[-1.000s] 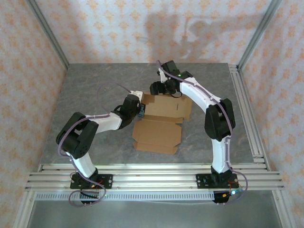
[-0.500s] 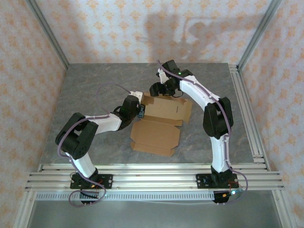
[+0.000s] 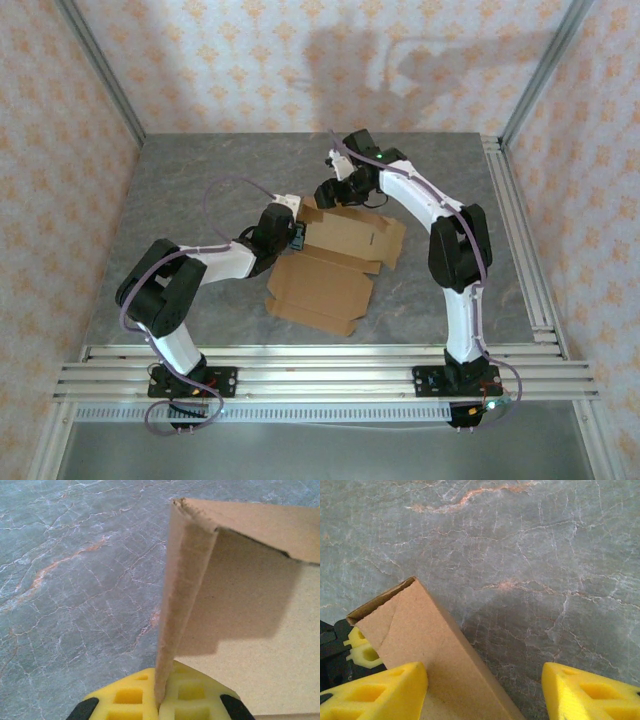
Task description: Fold the paper box
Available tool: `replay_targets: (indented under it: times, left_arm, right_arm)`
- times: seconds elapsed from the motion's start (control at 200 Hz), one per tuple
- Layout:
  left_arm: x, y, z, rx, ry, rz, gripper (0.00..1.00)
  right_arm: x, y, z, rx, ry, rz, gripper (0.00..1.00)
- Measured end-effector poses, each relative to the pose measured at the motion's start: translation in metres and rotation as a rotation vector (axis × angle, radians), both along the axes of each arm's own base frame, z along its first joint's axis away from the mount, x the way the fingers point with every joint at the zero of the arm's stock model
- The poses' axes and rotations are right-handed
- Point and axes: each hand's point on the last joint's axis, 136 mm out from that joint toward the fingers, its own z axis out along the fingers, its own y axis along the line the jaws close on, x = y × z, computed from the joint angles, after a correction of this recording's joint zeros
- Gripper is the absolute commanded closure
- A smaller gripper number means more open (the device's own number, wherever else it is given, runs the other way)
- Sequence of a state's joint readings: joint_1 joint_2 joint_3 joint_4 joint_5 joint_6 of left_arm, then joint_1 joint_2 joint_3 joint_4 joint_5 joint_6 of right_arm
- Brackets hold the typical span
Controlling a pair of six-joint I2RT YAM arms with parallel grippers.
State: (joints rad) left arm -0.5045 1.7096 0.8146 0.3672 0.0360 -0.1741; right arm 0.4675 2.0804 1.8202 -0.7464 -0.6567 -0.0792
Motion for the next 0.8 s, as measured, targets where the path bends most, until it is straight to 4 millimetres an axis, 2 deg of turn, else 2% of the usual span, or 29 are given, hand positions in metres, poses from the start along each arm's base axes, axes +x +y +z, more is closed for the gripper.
replay_targets:
  times: [0.215, 0.395, 0.526, 0.691, 0.801]
  left_arm:
    - [-0.003, -0.003, 0.0, -0.004, -0.013, -0.008, 1.0]
    - [-0.005, -0.004, 0.001, 0.003, -0.031, -0.008, 1.0]
    - [-0.005, -0.005, 0.001, 0.01, -0.034, -0.014, 1.0]
    - [-0.005, -0.006, 0.001, 0.015, -0.037, -0.014, 1.0]
    - [-0.005, -0.004, 0.001, 0.02, -0.04, -0.005, 1.0]
  right_arm:
    - [-0.014, -0.004, 0.011, 0.028, -0.039, 0.039, 0.38]
    - [-0.02, -0.004, 0.009, 0.021, -0.034, 0.077, 0.36]
    - [-0.022, -0.011, 0.009, 0.009, -0.091, 0.074, 0.36]
    - [-0.033, -0.03, 0.023, -0.033, -0.272, 0.071, 0.32]
    - [-0.039, -0.041, 0.041, -0.092, -0.484, 0.106, 0.31]
